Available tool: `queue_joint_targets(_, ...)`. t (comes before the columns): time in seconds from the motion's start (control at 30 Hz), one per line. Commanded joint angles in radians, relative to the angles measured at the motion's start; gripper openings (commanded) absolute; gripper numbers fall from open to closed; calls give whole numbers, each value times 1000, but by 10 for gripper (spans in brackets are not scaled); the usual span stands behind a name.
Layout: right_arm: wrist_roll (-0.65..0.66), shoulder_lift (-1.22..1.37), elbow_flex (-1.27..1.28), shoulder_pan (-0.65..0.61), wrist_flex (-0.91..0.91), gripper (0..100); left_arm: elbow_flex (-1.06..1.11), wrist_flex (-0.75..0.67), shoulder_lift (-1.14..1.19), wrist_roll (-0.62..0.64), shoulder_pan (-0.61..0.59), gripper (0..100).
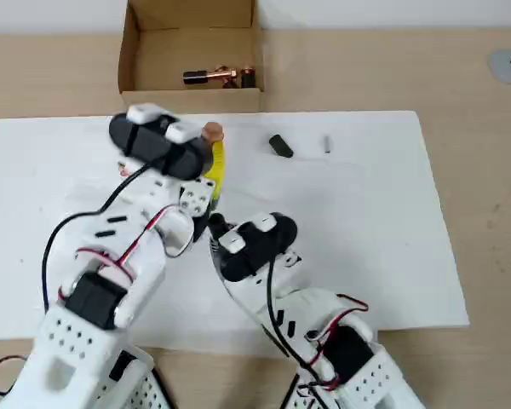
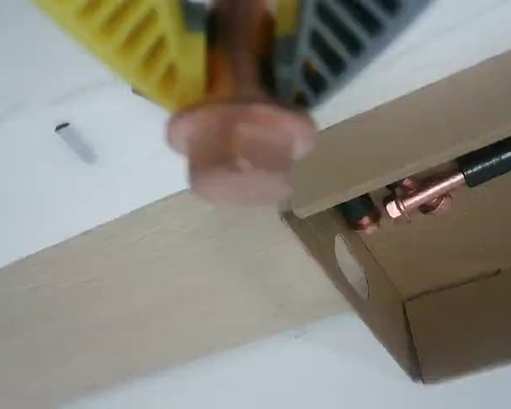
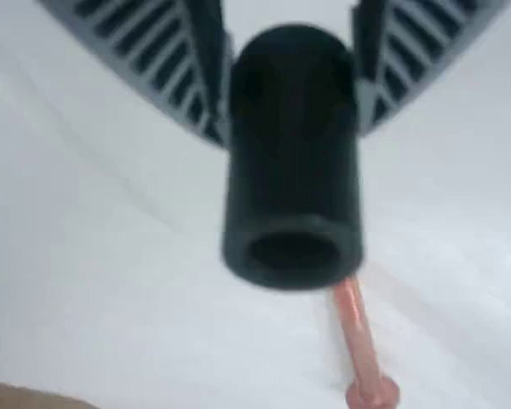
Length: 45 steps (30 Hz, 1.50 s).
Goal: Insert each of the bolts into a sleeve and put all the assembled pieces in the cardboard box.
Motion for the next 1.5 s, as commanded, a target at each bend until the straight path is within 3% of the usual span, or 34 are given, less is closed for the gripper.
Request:
queue_joint_targets(0.0,34,-165,38,-8,-94,10,38,-29,-113,11,2,6)
queue_joint_targets(0.33,35,-117,38,209,-236,10,187,-21,-469,5,-64,6)
queue_joint_targets(0.5,35,-116,38,226,-233,10,258,-29,-535,3,-61,6)
queue_joint_targets(0.67,35,-116,38,208,-233,10,288,-44,-538,3,-43,7)
queue_joint_targets(1.03,35,-119,38,-5,-269,10,307,-44,-541,3,-48,7)
queue_joint_targets(1.47,78,-116,38,-10,-290,10,304,-8,-542,54,-89,6)
